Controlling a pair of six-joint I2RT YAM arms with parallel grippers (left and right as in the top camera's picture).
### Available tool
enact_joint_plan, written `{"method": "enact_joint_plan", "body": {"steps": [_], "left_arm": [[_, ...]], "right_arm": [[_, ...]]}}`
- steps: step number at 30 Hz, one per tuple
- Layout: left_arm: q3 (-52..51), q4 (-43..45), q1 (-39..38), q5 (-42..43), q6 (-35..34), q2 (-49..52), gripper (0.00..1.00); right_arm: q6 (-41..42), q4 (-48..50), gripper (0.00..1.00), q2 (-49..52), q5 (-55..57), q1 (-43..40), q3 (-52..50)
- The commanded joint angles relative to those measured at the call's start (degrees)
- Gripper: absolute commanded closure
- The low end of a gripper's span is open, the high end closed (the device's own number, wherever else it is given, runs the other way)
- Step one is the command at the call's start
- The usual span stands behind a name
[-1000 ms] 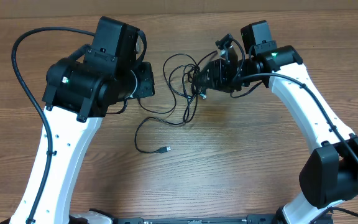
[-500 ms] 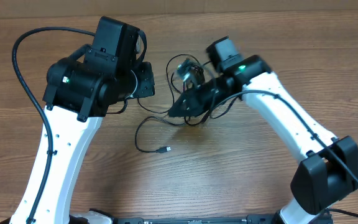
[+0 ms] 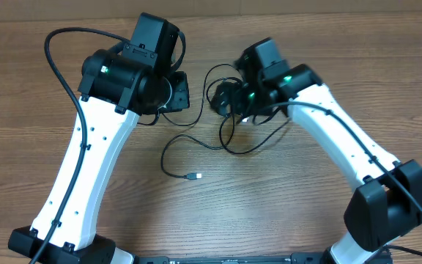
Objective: Untangle cables
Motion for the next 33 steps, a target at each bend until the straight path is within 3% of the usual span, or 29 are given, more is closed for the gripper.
{"method": "enact_joint_plan", "body": {"steps": [1,11,13,16,18,19,22,26,29,33], "left_arm": [[0.9,-0.1,0.2,-0.6,-0.5,0.4,0.80],[0.9,0.5,0.2,-0.5,-0.5,0.4,0.77],[0.9,0.5,0.2,-0.5,-0.6,0.4,0.72],[0.9,0.4,0.2,-0.6,-0.5,0.4,0.48],[0.9,0.3,0.2,-0.6,-0.5,0.4,0.12],[0.9,0.0,0.2,-0.6,-0.5,0.4,0.01],[0.9,0.0,0.2,-0.6,-0.5,0.4,0.00],[0.9,0.1,0.2,-0.6,-0.5,0.4,0.01],[0.9,0.0,0.2,-0.6,-0.5,0.4,0.01],[0.9,0.0,0.2,-0.6,-0.5,0.4,0.01]], "right_arm": [[3.5,1.1,0.03,0.0,4.4,-3.8,-0.1],[3.0,1.4,0.03,0.3,4.2,-10.1,-0.1],[1.9,2.9,0.03,1.3,4.7,-10.1,-0.1],[1.9,4.3,0.03,3.2,5.8,-9.8,-0.1],[2.0,5.5,0.02,4.8,5.8,-9.9,-0.1],[1.9,6.4,0.00,6.4,4.7,-9.8,-0.1],[1.5,7.5,0.00,8.7,1.6,-9.8,-0.1],[1.5,9.4,0.13,11.5,1.0,-9.4,-0.1],[1.5,10.9,0.15,13.4,0.9,-8.3,-0.1],[1.5,11.6,0.27,15.8,0.9,-7.3,-0.1]]}}
